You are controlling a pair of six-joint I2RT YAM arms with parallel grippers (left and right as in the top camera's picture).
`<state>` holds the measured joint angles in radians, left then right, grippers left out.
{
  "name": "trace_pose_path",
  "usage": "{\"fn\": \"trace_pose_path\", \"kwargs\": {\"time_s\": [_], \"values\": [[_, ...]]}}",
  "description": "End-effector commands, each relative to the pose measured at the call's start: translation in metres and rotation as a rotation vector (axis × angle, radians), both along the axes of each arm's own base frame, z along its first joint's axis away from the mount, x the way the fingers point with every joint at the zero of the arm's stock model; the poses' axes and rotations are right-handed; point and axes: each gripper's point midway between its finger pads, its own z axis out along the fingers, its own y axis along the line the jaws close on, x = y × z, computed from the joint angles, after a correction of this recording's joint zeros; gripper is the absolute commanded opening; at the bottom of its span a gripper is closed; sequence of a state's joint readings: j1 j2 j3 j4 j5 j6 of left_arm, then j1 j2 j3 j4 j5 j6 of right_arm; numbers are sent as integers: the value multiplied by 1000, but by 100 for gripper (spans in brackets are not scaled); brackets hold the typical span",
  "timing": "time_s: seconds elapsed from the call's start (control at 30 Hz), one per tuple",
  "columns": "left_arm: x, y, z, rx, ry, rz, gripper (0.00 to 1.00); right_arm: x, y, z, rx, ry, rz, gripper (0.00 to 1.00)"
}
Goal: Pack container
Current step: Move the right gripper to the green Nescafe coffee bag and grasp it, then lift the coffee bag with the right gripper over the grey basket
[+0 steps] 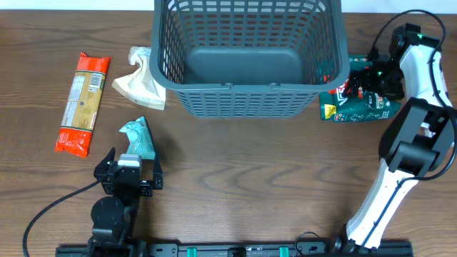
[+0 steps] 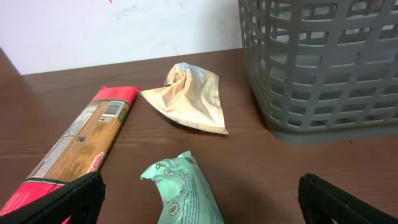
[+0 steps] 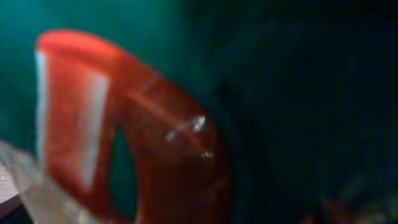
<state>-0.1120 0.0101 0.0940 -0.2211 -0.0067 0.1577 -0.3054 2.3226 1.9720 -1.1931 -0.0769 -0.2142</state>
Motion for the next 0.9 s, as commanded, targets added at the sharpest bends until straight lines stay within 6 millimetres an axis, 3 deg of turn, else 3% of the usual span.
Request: {"fn": "trace_pose_path", "kwargs": {"time_s": [0.0,0.17,0.2,0.23,0.27,0.3,0.6,0.77,0.87], "values": [[0,2,-12,10,26,9,99,-21,9,-37,62,84,2,99],[0,2,-12,10,26,9,98,-33,17,-56,95,107,2,96],[0,2,-12,10,26,9,99,-34,18,-57,100,109,10,85],[0,2,-12,10,26,9,99,-35,21,-58,116,107,34,54],[0,2,-12,10,26,9,98,-35,23,-58,126,104,44,16],[0,2,-12,10,26,9,99,-35,23,-59,126,103,43,1],[0,2,-12,10,26,9,99,-28,28,-49,157,82,-50,1],[0,2,-12,10,26,9,98,-13,24,-20,144,12,-71,2],[0,2,-12,10,26,9,99,1,20,12,123,-65,-74,2]]}}
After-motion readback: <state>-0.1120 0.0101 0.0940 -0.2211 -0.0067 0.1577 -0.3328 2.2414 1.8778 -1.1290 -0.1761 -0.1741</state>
